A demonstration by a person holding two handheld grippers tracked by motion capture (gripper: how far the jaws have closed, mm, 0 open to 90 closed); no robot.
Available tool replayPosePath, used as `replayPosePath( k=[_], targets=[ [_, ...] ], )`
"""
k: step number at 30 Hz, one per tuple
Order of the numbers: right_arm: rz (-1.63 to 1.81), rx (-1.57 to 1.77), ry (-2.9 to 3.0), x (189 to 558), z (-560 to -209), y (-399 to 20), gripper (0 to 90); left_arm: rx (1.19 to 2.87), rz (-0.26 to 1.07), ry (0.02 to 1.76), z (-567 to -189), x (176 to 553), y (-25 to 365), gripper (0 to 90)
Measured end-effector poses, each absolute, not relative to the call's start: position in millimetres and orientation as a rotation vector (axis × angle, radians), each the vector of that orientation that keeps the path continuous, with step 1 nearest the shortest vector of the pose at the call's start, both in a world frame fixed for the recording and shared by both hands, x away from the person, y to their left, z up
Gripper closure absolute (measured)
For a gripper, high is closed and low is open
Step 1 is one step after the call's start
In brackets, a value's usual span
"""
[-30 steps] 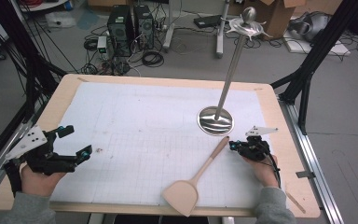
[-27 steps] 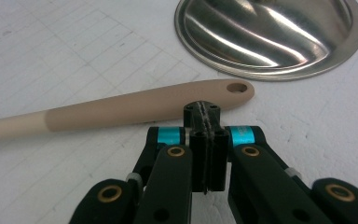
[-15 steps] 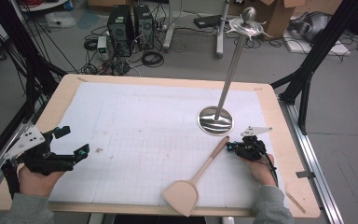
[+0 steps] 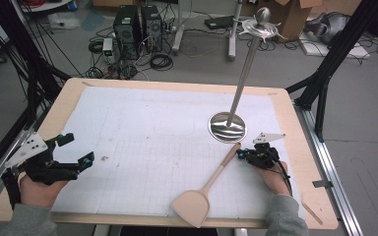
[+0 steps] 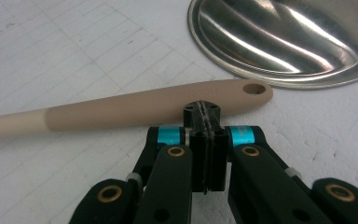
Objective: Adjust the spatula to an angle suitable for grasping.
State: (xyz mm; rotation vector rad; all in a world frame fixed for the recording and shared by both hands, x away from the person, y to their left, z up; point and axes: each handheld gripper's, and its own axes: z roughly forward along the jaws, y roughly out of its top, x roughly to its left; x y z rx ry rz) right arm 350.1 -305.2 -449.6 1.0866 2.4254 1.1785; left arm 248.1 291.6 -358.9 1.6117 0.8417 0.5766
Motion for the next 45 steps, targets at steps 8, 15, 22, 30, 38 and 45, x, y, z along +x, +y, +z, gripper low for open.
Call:
replayPosePath(
  k=[8,15,22,30,38,45],
  targets=[
    [1.191,1.068,2.434,350.4,-449.9,-300.2,90.0,1.614,0.573,0.843,-359.6,248.7,291.4,1.7],
    [1.184,1.040,2.457,351.3,-448.0,-292.6,90.0,1.610,0.575,0.848,-359.6,248.6,292.7,1.7],
    [1.193,1.009,2.466,352.7,-448.1,-283.0,90.0,1.610,0.573,0.850,-360.2,249.0,293.2,1.7],
    [1.192,1.003,2.459,353.2,-446.6,-280.5,90.0,1.611,0.572,0.851,-360.4,249.2,292.4,1.7],
    [1.200,1.004,2.460,353.4,-446.9,-279.0,90.0,1.614,0.571,0.851,-360.8,249.5,292.4,1.7],
    [1.206,0.998,2.450,355.1,-446.2,-273.7,90.0,1.612,0.570,0.850,-360.6,249.4,292.2,1.7]
  ],
)
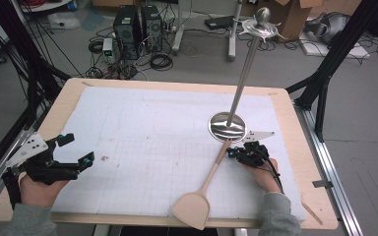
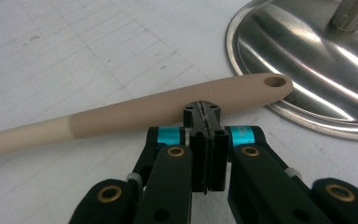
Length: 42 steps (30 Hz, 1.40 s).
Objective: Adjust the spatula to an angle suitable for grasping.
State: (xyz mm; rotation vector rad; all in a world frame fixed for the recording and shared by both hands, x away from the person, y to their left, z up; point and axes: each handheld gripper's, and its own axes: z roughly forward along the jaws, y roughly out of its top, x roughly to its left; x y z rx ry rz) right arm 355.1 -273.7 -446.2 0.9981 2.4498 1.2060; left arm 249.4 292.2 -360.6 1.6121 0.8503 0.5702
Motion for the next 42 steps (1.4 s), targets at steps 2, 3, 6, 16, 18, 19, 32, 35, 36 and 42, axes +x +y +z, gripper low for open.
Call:
replayPosePath(
  k=[2,3,6,16,18,19,32,35,36,42],
  targets=[
    [1.203,0.988,2.452,355.6,-445.8,-271.8,90.0,1.612,0.569,0.851,-360.6,249.3,292.3,1.7],
    [1.204,0.984,2.449,356.7,-444.5,-266.9,90.0,1.612,0.570,0.850,-360.6,249.4,292.5,1.7],
    [1.187,0.983,2.451,358.7,-443.0,-261.9,90.0,1.607,0.569,0.853,-360.9,249.6,293.5,1.7],
    [1.184,0.973,2.467,365.2,-441.9,-253.6,90.0,1.613,0.567,0.850,-362.0,249.6,292.3,1.7],
    [1.172,0.970,2.473,366.5,-441.4,-250.3,90.0,1.613,0.561,0.850,-362.5,249.8,291.7,1.7],
    [1.171,0.968,2.475,367.0,-441.7,-249.1,90.0,1.616,0.559,0.853,-363.1,250.3,292.3,1.7],
    [1.165,0.940,2.508,380.0,-443.8,-228.8,90.0,1.613,0.569,0.871,-365.3,245.5,298.1,1.7],
    [1.156,0.937,2.513,381.9,-443.0,-224.4,90.0,1.614,0.572,0.876,-365.6,244.4,300.2,1.7],
    [1.156,0.932,2.517,382.7,-442.6,-222.7,90.0,1.611,0.571,0.877,-365.9,244.2,300.4,1.8],
    [1.161,0.906,2.527,387.8,-441.8,-212.2,90.0,1.612,0.570,0.882,-367.3,243.5,302.4,1.7]
  ],
)
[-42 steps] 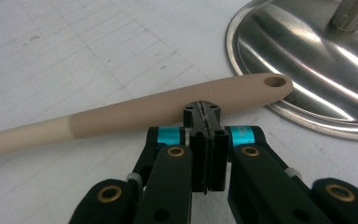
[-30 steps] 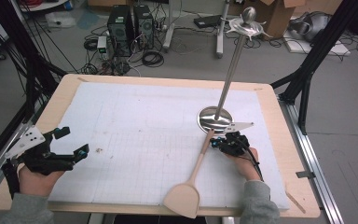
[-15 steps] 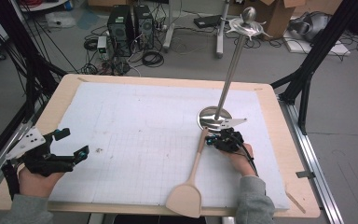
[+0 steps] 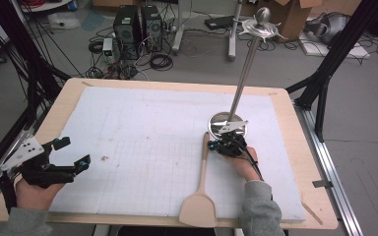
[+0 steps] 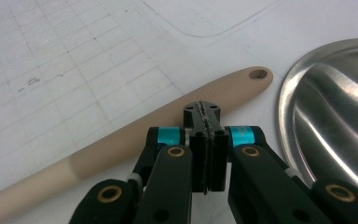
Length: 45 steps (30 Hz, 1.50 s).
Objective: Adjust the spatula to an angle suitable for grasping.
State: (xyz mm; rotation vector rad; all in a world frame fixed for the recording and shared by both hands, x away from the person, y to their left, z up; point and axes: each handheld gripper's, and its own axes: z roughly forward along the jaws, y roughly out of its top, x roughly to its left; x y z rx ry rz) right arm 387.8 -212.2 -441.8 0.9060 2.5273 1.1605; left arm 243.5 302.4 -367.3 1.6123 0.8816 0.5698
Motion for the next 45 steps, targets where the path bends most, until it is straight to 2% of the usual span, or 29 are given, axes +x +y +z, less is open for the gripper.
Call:
replayPosePath(
  k=[27,37,45],
  targets=[
    [1.160,0.873,2.545,394.8,-436.3,-186.3,90.0,1.618,0.576,0.895,-369.2,241.2,307.6,1.7],
    [1.257,0.815,2.490,372.9,-405.6,-200.9,90.0,1.621,0.585,0.885,-367.2,240.4,306.1,1.7],
    [1.281,0.727,2.499,349.1,-389.1,-196.1,90.0,1.611,0.587,0.894,-366.4,240.5,309.4,1.7]
  ],
)
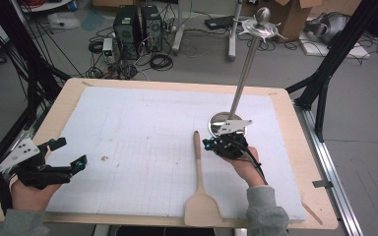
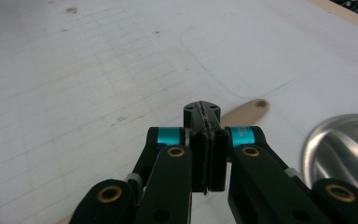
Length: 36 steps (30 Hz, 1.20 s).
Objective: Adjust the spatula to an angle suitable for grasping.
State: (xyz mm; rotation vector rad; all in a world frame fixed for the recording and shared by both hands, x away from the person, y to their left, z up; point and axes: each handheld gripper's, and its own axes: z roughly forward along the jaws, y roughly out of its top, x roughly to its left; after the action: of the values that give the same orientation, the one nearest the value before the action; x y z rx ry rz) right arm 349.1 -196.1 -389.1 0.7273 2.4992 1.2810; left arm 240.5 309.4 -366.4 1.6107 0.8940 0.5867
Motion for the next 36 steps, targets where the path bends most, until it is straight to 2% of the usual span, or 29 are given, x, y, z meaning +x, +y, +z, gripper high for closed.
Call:
replayPosePath(
  k=[11,36],
  targets=[
    [1.239,0.558,2.568,314.6,-396.6,-172.1,90.0,1.611,0.590,0.896,-365.7,240.1,309.6,1.7],
    [1.058,0.416,2.744,296.3,-424.3,-147.5,90.0,1.614,0.586,0.903,-367.6,242.0,310.6,1.7]
  ],
)
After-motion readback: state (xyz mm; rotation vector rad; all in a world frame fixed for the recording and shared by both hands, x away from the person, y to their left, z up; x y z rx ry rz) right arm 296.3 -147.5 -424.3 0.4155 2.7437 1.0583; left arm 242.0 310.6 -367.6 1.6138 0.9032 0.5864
